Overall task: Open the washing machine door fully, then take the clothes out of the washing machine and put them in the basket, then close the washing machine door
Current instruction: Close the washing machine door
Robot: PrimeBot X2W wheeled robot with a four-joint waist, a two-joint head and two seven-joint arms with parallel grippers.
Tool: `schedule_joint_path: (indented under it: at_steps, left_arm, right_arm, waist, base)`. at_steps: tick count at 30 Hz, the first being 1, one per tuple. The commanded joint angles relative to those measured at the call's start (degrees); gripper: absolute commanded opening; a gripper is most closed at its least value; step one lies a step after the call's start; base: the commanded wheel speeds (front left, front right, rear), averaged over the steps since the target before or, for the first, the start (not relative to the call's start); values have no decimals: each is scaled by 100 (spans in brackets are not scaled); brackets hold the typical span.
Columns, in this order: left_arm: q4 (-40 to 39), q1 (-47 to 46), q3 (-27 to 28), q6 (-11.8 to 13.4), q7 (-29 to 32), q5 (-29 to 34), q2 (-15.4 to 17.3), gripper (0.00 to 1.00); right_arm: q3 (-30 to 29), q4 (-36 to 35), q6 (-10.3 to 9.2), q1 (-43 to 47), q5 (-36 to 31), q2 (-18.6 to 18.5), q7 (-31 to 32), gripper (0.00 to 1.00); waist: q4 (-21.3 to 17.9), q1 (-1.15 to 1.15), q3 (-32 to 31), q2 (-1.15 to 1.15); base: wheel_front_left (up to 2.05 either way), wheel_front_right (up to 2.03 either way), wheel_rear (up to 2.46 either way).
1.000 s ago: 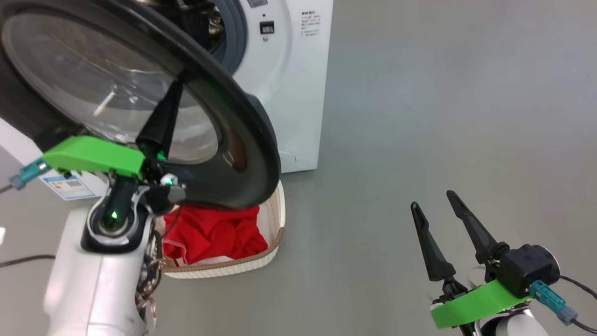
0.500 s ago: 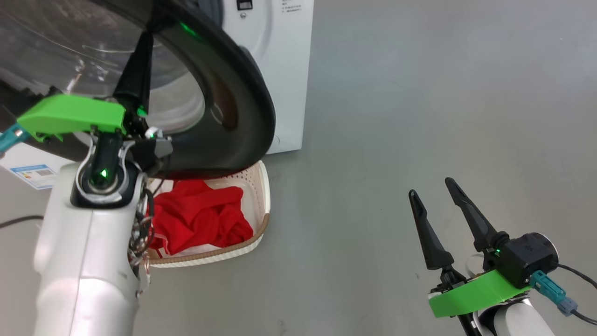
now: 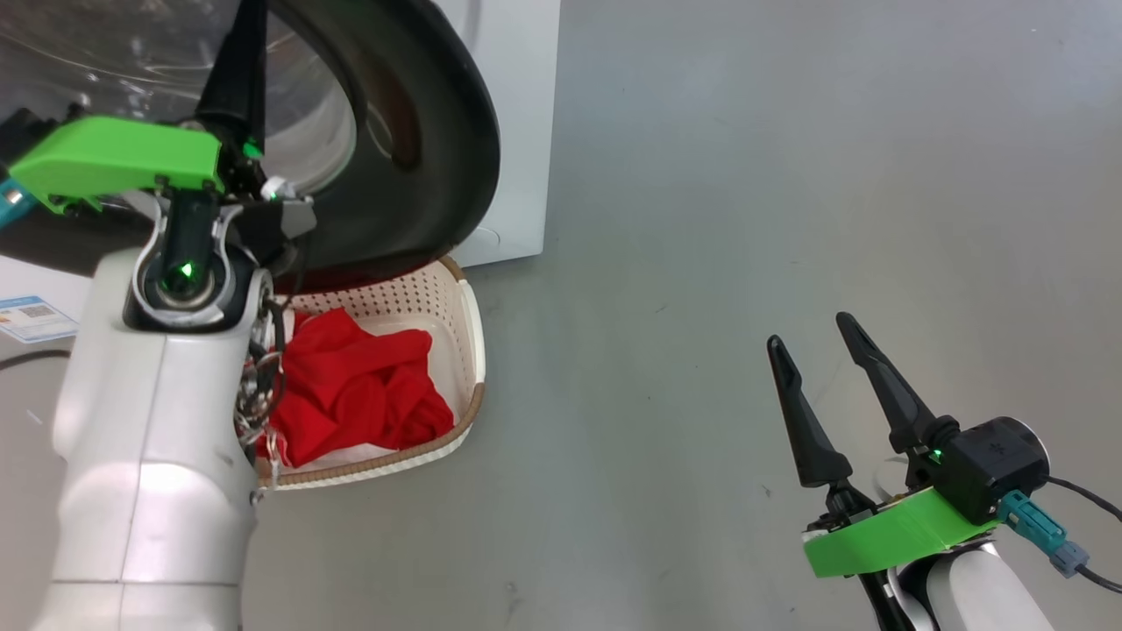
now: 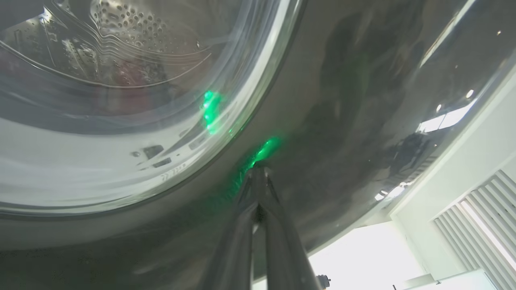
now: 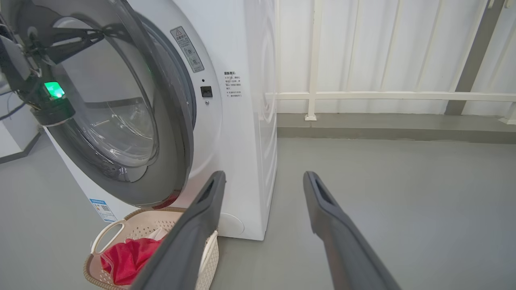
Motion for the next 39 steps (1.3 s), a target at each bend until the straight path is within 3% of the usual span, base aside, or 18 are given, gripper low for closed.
schedule_joint_path:
  at_steps: [1,12,21,22,23,24,32,39]
  left_arm:
    - [-86,-309,62,-117,-51,75,146,0]
    - [177,-583,11,-171,-88,70,146,0]
    - [224,-297,-54,-177,23,-17,146,0]
    - [226,-235,-45,-178,30,-29,146,5]
    - [234,-172,-49,-178,25,-19,149,57]
    - [227,-110,-60,-178,35,-11,150,100]
    - [-307,624,-289,-176,-9,309,261,100]
    - [-1323,1575,-708,-178,-514,1145,525,100]
  right_arm:
    - [173,-115,35,-142,39,-40,-73,100]
    - [239,-83,35,-205,58,-40,-76,100]
    - [183,-24,35,-141,93,-40,-77,100]
    - [171,-18,35,-128,100,-40,-77,100]
    - [158,-11,35,-112,105,-40,-77,100]
    - [146,-4,35,-95,110,-40,-77,100]
    - [50,39,35,36,160,-40,-77,100]
    - [35,63,35,111,148,-40,-77,100]
  waist:
    - [-33,0,62,0]
    - [-121,0,89,0]
    - [-8,0,-162,0]
    - [18,0,-204,0]
    - [46,0,-247,0]
    - [74,0,-290,0]
    - [349,0,-625,0]
    - [559,0,-864,0]
  base:
    - [0,0,0]
    - [0,0,0]
    - [0,0,0]
    - [0,0,0]
    - [0,0,0]
    - [0,0,0]
    - [0,0,0]
    - [0,0,0]
